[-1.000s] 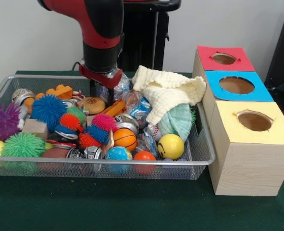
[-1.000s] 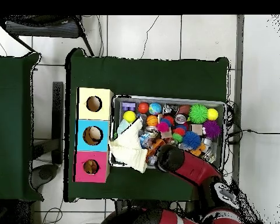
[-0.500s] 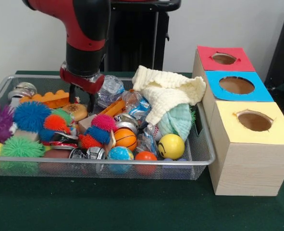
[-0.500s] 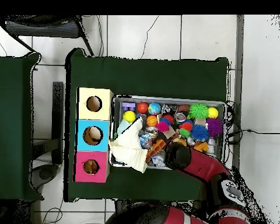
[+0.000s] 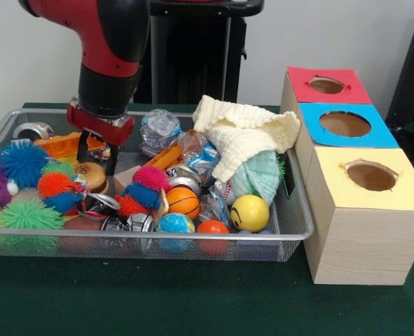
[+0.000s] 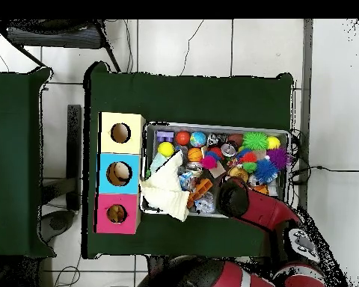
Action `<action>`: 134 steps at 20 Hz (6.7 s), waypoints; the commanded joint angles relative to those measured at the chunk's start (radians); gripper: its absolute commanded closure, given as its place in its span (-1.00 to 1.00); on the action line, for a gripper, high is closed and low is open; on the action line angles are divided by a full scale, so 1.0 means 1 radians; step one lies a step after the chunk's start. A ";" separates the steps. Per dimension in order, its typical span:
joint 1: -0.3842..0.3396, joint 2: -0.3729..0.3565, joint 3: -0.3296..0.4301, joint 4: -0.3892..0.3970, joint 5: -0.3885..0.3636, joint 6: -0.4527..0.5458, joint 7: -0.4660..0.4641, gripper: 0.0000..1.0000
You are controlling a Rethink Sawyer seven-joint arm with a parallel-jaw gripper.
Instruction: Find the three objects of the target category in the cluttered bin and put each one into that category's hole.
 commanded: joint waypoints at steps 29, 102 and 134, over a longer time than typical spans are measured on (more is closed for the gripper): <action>-0.183 -0.186 0.369 0.189 0.130 0.353 0.117 -1.00; -0.034 0.093 0.268 0.149 0.296 -0.123 0.042 -1.00; -0.005 0.058 0.126 -0.151 -0.060 -0.046 0.069 -1.00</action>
